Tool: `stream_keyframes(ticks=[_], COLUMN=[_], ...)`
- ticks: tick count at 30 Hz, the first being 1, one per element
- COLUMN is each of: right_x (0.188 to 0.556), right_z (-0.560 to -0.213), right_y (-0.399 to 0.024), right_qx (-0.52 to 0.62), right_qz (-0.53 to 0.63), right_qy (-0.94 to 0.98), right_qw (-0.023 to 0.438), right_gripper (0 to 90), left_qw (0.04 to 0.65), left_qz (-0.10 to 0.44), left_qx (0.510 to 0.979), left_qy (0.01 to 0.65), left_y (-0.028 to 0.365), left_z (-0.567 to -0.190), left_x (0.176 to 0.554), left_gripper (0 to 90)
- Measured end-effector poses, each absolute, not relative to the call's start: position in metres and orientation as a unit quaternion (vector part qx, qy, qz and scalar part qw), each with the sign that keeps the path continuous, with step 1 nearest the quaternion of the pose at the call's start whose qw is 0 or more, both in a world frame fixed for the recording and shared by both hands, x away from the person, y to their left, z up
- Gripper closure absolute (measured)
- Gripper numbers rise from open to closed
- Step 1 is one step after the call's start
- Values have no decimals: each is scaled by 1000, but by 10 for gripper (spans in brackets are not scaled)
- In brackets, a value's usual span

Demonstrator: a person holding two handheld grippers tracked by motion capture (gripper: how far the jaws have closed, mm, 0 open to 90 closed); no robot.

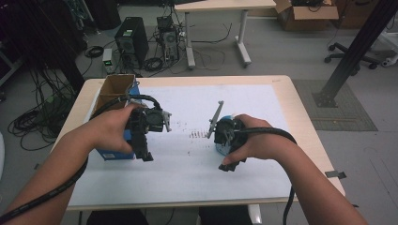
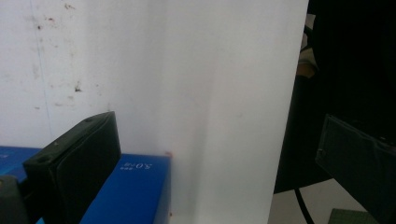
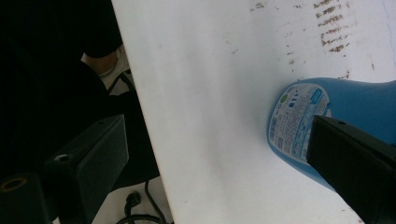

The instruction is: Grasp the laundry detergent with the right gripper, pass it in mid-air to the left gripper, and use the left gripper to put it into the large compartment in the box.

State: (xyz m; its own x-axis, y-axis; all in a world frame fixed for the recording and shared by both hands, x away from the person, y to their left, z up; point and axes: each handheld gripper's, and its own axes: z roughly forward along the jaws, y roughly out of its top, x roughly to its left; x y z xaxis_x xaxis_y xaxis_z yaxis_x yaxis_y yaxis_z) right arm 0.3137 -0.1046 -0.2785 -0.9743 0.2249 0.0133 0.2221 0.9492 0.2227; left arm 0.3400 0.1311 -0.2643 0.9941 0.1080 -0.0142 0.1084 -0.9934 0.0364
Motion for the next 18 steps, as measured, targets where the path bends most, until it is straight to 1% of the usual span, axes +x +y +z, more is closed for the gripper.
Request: stream_keyframes(ticks=[11,17,18], right_x=[316,312,309], right_z=[-283,-284,-285], right_y=[-106,-115,-121], right_qx=[107,114,120], right_qz=[116,117,119], right_qy=[987,987,986], right_qw=[5,6,6], right_gripper=[55,54,54], left_qw=[20,17,15], left_qz=[-10,-13,-14], left_qx=[998,998,998], left_qy=[61,59,57], left_y=[133,132,131], left_z=[-266,-270,-271], left_x=[345,346,346], left_gripper=[2,2,2])
